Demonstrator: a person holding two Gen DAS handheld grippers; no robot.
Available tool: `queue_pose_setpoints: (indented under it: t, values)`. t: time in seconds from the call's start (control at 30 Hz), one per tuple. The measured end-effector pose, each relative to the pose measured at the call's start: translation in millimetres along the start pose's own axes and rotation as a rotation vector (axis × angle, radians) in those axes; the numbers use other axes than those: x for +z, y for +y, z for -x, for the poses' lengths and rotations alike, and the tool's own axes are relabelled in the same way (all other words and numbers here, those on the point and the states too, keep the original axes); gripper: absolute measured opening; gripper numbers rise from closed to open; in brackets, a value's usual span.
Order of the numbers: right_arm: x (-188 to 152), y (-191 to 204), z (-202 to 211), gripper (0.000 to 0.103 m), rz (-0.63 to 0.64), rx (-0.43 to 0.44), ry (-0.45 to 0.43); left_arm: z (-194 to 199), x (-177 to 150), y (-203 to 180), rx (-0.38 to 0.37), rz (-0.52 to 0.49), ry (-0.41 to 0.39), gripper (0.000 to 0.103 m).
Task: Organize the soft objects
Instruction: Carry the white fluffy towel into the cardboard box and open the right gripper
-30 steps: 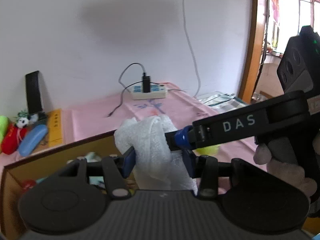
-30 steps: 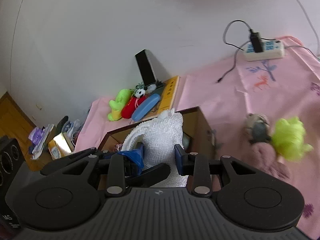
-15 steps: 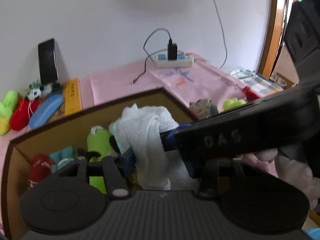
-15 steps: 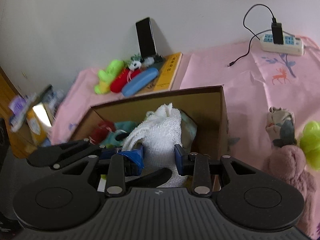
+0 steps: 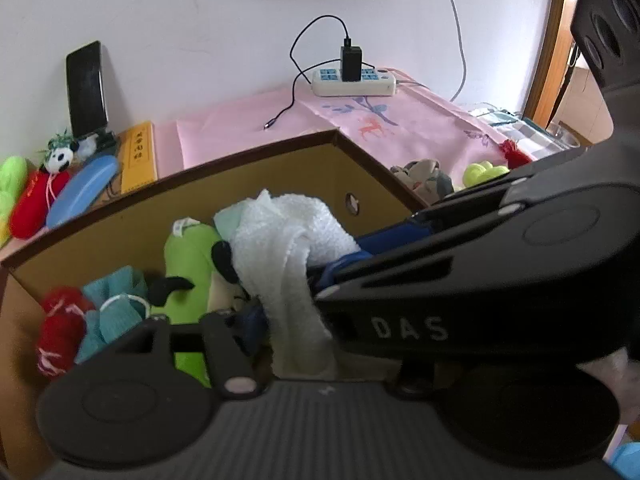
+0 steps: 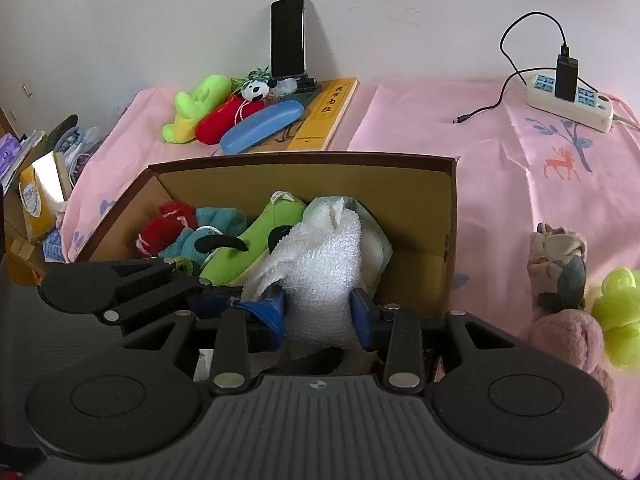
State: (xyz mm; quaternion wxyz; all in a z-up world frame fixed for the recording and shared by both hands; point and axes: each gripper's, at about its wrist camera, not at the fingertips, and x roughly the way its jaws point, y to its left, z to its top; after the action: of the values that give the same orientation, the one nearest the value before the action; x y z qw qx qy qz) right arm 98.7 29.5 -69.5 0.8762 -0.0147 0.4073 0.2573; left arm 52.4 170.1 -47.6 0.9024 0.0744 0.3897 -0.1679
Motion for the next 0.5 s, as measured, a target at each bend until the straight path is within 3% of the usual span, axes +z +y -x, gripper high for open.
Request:
queue_pose_setpoints:
  t: [0.17,0.5]
  values:
    - [2.3,-3.9,10.3,0.021,-0.052,0.041,0.020,0.0,-1.3,-2.4,0.025,-0.014,0.012,0.062]
    - [-6.1,-17.5,39.9,0.021,-0.149,0.073,-0.029,17.7,-7.7,-11.2,0.046,-0.028,0.004,0.068]
